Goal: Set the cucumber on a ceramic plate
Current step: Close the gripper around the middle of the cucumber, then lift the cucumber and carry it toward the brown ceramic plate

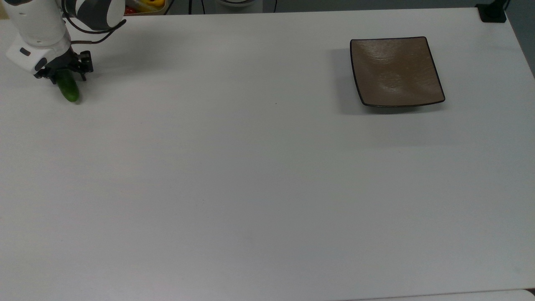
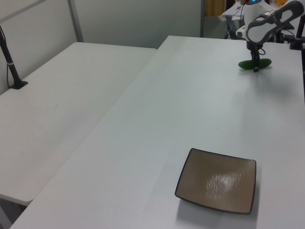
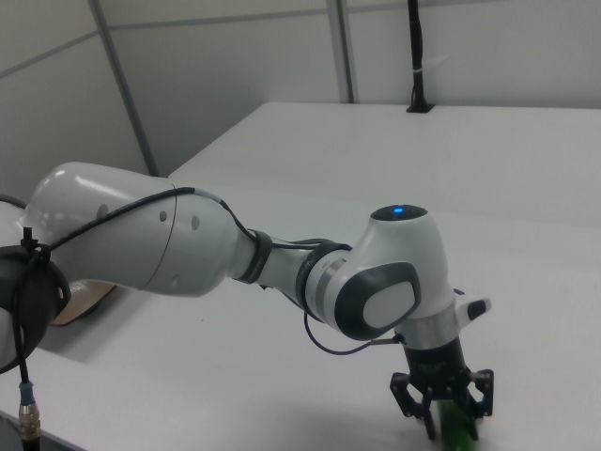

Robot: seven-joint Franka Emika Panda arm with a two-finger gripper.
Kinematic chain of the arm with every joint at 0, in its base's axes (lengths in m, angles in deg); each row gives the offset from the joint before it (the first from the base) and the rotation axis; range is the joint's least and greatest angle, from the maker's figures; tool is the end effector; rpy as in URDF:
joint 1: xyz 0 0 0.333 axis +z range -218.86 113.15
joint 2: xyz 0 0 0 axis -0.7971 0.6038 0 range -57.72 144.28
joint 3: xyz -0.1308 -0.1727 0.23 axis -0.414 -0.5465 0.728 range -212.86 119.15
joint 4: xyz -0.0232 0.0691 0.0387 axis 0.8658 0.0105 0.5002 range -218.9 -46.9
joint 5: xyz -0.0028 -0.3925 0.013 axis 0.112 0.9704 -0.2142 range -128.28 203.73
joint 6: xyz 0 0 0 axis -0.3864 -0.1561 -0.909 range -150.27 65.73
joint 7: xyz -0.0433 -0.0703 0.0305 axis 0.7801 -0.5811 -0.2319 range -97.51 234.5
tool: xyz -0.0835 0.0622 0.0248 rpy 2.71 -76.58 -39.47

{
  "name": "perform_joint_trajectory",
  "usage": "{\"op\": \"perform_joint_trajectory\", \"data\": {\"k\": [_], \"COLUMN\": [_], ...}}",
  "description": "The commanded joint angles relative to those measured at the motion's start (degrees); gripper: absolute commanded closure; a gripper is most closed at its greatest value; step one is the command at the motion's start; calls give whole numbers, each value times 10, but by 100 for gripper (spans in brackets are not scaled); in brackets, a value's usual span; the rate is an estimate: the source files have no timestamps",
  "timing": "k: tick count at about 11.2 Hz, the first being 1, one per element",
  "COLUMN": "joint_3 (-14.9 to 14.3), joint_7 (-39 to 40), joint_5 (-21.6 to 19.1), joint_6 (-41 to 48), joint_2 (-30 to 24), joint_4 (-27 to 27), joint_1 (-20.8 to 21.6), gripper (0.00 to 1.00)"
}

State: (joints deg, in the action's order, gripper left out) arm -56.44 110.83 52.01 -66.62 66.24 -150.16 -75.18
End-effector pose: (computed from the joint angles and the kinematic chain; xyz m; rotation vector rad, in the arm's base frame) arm 0.5408 -0.3355 0.3057 2.8730 0.5215 -0.2002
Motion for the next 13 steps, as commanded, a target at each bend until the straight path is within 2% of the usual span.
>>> {"op": "perform_joint_trajectory", "data": {"k": [1, 2, 4, 7, 12, 13], "joint_3": [-6, -6, -6, -4, 4, 18], "joint_7": [7, 8, 4, 3, -1, -2], "joint_5": [9, 9, 8, -8, -90, -105], "joint_6": [-15, -9, 4, 84, 258, 293], "joint_2": [-6, -11, -37, -101, -211, -235], "joint_4": [-11, -10, -11, -6, 22, 22], "joint_1": [3, 3, 10, 32, 95, 99], "gripper": [80, 84, 84, 84, 79, 79]}}
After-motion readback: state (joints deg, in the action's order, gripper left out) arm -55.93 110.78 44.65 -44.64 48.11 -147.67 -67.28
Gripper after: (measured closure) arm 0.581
